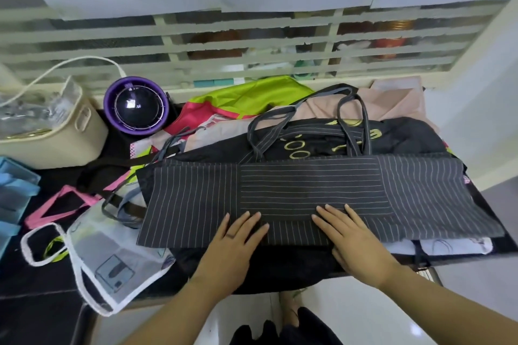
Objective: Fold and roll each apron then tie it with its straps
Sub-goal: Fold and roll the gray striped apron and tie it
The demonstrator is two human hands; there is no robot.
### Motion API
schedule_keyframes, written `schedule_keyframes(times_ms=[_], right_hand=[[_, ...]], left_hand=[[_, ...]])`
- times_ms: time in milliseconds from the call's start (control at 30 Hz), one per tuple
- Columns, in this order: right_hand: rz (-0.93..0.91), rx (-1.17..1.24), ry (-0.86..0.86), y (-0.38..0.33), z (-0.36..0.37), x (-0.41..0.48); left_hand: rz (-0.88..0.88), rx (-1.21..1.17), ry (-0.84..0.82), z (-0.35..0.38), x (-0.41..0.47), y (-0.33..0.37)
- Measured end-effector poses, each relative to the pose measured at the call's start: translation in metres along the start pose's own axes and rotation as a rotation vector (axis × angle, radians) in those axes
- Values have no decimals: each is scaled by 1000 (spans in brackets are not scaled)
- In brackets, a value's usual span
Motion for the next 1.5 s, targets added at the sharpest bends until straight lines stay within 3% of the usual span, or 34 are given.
schedule_keyframes(times_ms=[233, 367, 533, 667, 800, 1100, 1267, 1400, 1500], right_hand=[[147, -106, 44, 12, -6, 19], [186, -2, -291, 19, -37, 35], [307, 130, -569, 36, -78, 66], [320, 80, -778, 32, -88, 85], [378, 41, -677, 38, -70, 95], [391, -33, -465, 32, -54, 85], [387, 76, -259, 19, -45, 89], [356, 7, -174, 14, -34, 86], [367, 8, -151, 15, -30, 86]], left_hand=[[-186, 24, -4, -14, 16, -27], [-235, -96, -124, -38, 21, -34], [-410, -397, -386, -74, 30, -50], [-483, -363, -523, -84, 39, -74], [-588, -329, -497, -78, 44, -103], [-558, 81, -345, -71, 42, -128], [-504, 164, 29, -58, 48, -103], [-345, 60, 337, -50, 52, -68], [-89, -146, 283, -39, 55, -20]])
Point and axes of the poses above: each hand's wrist, its own x-axis towards the middle knuckle, its own z-axis out of the palm, y = z × x, the point moved 1 cm from there along x, towards the middle knuckle, and after that the axes turned 12 degrees about y, right-handed, at the moved point
